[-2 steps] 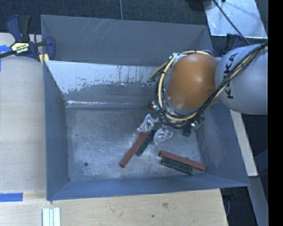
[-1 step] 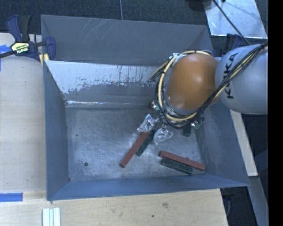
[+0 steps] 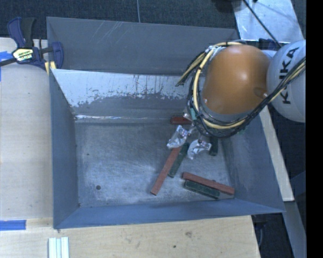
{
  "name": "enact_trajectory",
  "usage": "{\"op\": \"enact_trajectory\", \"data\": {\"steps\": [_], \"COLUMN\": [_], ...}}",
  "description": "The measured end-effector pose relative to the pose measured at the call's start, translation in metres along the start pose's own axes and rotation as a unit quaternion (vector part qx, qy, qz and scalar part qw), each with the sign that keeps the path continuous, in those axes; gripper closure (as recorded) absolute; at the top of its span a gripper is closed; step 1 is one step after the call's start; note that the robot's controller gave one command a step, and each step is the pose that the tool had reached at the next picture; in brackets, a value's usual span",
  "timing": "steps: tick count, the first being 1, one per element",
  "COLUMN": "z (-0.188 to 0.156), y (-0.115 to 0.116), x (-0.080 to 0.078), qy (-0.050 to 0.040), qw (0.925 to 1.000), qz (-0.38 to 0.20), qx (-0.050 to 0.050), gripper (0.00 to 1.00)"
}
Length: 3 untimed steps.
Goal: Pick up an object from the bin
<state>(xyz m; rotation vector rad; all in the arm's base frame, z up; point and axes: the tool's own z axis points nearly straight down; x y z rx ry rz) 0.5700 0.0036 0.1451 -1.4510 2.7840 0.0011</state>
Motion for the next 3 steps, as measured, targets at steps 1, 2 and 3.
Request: {"op": "enact_trajectory", "data": {"steps": [1, 2, 3], "z": [0.0, -0.05, -0.096], "y": [0.0, 0.002, -0.016], "x": [0.0, 0.005, 0.005], "qy": [0.0002, 0.0014, -0.0006], "qw": [1.0, 1.0, 1.0], "qz": [0.0, -0.004, -0.005], "qx": [0.0, -0.002, 0.001], "gripper": [1.0, 1.0, 1.0]}}
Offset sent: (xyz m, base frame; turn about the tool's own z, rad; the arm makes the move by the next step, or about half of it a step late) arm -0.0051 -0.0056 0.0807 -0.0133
